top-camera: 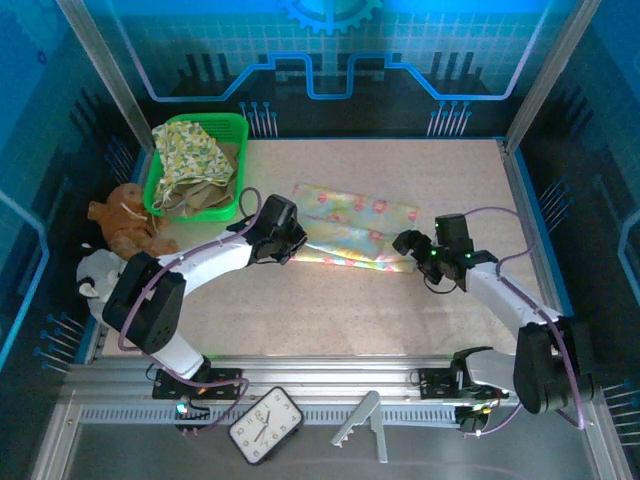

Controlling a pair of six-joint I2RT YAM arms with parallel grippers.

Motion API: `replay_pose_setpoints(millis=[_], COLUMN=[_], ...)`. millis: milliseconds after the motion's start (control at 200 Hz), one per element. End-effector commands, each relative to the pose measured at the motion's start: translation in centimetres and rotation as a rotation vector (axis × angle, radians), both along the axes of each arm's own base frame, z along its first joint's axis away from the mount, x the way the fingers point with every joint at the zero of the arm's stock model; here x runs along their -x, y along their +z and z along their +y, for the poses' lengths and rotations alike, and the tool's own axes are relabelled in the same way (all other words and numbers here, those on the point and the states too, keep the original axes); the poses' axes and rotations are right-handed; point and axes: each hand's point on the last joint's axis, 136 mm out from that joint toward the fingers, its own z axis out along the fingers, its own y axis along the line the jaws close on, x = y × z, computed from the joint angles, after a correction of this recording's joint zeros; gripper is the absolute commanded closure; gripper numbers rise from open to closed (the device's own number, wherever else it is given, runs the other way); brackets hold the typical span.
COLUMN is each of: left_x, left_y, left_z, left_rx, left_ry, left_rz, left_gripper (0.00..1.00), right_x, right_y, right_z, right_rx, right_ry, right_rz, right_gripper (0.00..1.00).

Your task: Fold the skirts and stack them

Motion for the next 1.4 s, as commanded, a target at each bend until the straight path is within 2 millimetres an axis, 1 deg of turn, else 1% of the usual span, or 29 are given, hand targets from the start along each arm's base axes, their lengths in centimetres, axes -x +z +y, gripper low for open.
replay_pose_setpoints(millis=[0, 55, 110, 185, 325, 515, 580, 685, 860, 960, 980, 1035, 1085, 1175, 1235, 1275, 1280, 1285, 1295, 1360, 1385, 1395], left_x=[-0.2, -0.5, -0.7, -0.9, -0.7, -0.7, -0.7, -0.7, -0.7, -1.0, -1.0, -1.3, -1.6, -1.9, -1.9, -1.8, -1.8, -1.8, -1.8, -1.6, -1.6, -1.6], left_y=[2.3, 2.9, 3.4, 3.6, 3.2, 2.7, 2.6, 2.6, 2.6, 3.4, 3.6, 4.9, 6.3, 9.8, 12.6, 14.9, 15.0, 15.3, 15.9, 20.1, 22.0, 22.7], left_z=[-0.7, -0.8, -0.8, -0.7, -0.5, -0.7, -0.7, -0.6, -0.3, 0.2, 0.3, 0.6, 1.0, 1.9, 2.3, 2.5, 2.5, 2.6, 2.6, 2.8, 2.9, 2.9], left_rx=[0.042, 0.061, 0.064, 0.055, 0.043, 0.054, 0.054, 0.048, 0.029, -0.004, -0.013, -0.034, -0.055, -0.108, -0.126, -0.132, -0.132, -0.132, -0.133, -0.135, -0.133, -0.133], left_ry=[-0.069, -0.067, -0.064, -0.064, -0.066, -0.065, -0.067, -0.065, -0.066, -0.071, -0.072, -0.077, -0.079, -0.080, -0.087, -0.093, -0.094, -0.094, -0.096, -0.109, -0.107, -0.108], left_rz=[-0.057, -0.079, -0.093, -0.094, -0.081, -0.063, -0.060, -0.062, -0.068, -0.092, -0.099, -0.142, -0.184, -0.277, -0.343, -0.390, -0.392, -0.398, -0.407, -0.502, -0.545, -0.562], left_gripper=[1.00, 1.00, 1.00, 1.00, 1.00, 1.00, 1.00, 1.00, 1.00, 1.00, 1.00, 1.00, 1.00, 1.00, 1.00, 1.00, 1.00, 1.00, 1.00, 1.00, 1.00, 1.00], right_x=[-0.9, -1.3, -1.5, -2.1, -3.0, -4.3, -4.6, -4.8, -4.5, -4.2, -4.2, -4.1, -3.9, -3.3, -2.8, -2.4, -2.4, -2.4, -2.3, -1.8, -1.6, -1.6], right_y=[-1.3, -1.7, -2.3, -2.7, -3.1, -3.6, -3.4, -2.9, -2.4, -1.3, -0.9, 0.2, 2.0, 5.9, 9.0, 11.4, 12.1, 12.1, 12.8, 17.5, 18.9, 20.1], right_z=[-1.4, -1.8, -2.4, -2.8, -3.2, -2.6, -2.4, -2.9, -3.7, -4.1, -4.2, -4.1, -3.8, -3.2, -3.0, -2.8, -2.8, -2.8, -2.8, -2.6, -2.6, -2.6], right_rx=[0.024, 0.046, 0.076, 0.079, 0.109, 0.075, 0.069, 0.099, 0.173, 0.198, 0.203, 0.203, 0.184, 0.154, 0.132, 0.109, 0.103, 0.103, 0.098, 0.067, 0.061, 0.057], right_ry=[-0.076, -0.090, -0.107, -0.108, -0.101, -0.084, -0.076, -0.076, -0.056, -0.053, -0.053, -0.045, -0.037, -0.017, -0.011, -0.015, -0.017, -0.017, -0.019, -0.028, -0.031, -0.033], right_rz=[-0.001, -0.002, 0.003, -0.005, -0.023, -0.044, -0.060, -0.081, -0.098, -0.122, -0.131, -0.155, -0.188, -0.249, -0.308, -0.355, -0.370, -0.370, -0.384, -0.492, -0.525, -0.554], right_gripper=[0.15, 0.22, 0.25, 0.29, 0.34, 0.37, 0.41, 0.47, 0.66, 0.83, 0.86, 0.94, 0.99, 1.00, 1.00, 1.00, 1.00, 1.00, 1.00, 1.00, 1.00, 1.00])
